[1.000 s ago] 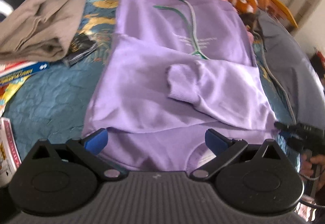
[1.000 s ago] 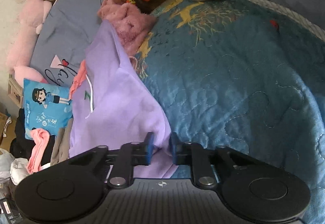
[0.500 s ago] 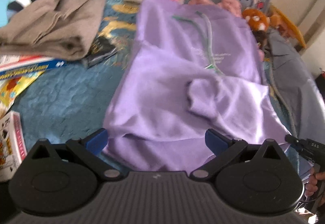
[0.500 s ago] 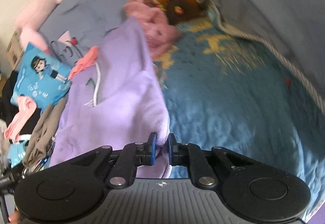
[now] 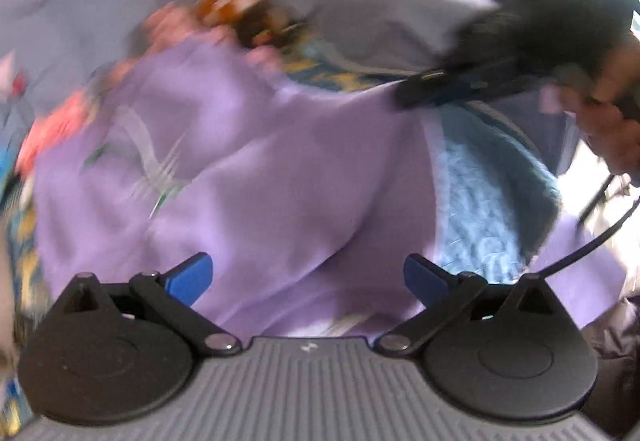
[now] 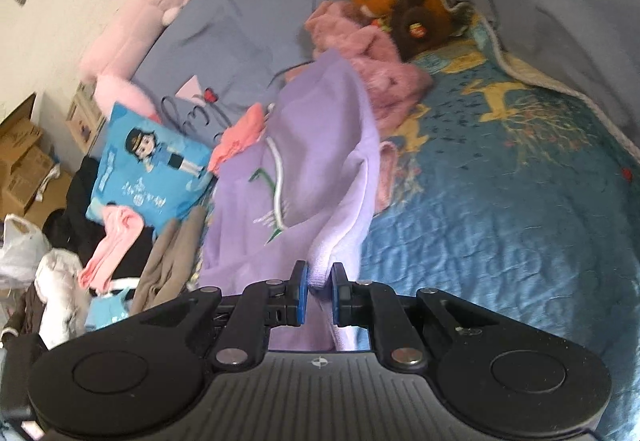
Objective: Fold clothes
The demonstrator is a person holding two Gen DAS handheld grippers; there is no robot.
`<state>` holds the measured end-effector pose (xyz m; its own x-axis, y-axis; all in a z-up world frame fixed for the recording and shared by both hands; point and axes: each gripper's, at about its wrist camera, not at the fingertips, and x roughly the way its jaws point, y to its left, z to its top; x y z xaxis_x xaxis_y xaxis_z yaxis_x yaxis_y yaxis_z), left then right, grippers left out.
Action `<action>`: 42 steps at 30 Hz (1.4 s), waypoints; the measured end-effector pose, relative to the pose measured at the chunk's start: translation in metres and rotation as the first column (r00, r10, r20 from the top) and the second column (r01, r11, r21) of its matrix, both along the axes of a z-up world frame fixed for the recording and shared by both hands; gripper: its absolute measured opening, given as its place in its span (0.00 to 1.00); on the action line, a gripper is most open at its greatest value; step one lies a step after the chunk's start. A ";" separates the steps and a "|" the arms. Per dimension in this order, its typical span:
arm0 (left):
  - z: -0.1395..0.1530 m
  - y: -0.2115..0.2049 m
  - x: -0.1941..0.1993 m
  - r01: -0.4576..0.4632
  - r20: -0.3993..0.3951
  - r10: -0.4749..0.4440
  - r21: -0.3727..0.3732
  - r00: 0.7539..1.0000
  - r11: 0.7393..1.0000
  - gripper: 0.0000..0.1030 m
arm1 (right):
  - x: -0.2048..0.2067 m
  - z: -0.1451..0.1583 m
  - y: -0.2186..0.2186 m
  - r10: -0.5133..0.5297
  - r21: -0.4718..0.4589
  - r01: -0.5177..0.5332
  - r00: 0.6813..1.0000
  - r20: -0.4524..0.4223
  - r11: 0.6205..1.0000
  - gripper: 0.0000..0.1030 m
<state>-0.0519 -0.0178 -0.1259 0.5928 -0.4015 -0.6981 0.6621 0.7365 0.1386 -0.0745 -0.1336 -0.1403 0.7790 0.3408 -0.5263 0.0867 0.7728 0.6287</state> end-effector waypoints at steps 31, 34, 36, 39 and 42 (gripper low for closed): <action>0.012 -0.071 0.028 -0.143 0.070 0.153 -0.129 0.986 0.981 0.05 | 0.013 0.017 0.009 0.131 0.099 -0.129 0.991 -0.014 0.987 0.17; 0.015 -0.064 0.029 -0.154 0.083 0.168 -0.159 0.982 0.975 0.05 | 0.019 0.021 -0.009 0.119 0.122 -0.118 0.993 0.000 0.985 0.33; 0.018 -0.057 0.031 -0.164 0.077 0.180 -0.186 0.981 0.969 0.05 | 0.027 0.027 -0.024 0.069 0.110 -0.071 0.997 0.016 0.991 0.38; 0.023 -0.046 0.033 -0.179 0.067 0.198 -0.226 0.978 0.958 0.05 | 0.059 0.035 -0.042 0.015 0.040 -0.016 1.000 0.019 0.999 0.44; 0.025 -0.035 0.030 -0.189 0.052 0.209 -0.260 0.976 0.947 0.05 | 0.109 0.038 -0.054 -0.020 -0.070 0.019 1.000 -0.007 0.997 0.50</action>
<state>-0.0220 -0.0527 -0.1004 0.7272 -0.4267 -0.5377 0.4927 0.8699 -0.0239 0.0347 -0.1878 -0.1026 0.7811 0.2877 -0.5541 0.1065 0.8131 0.5723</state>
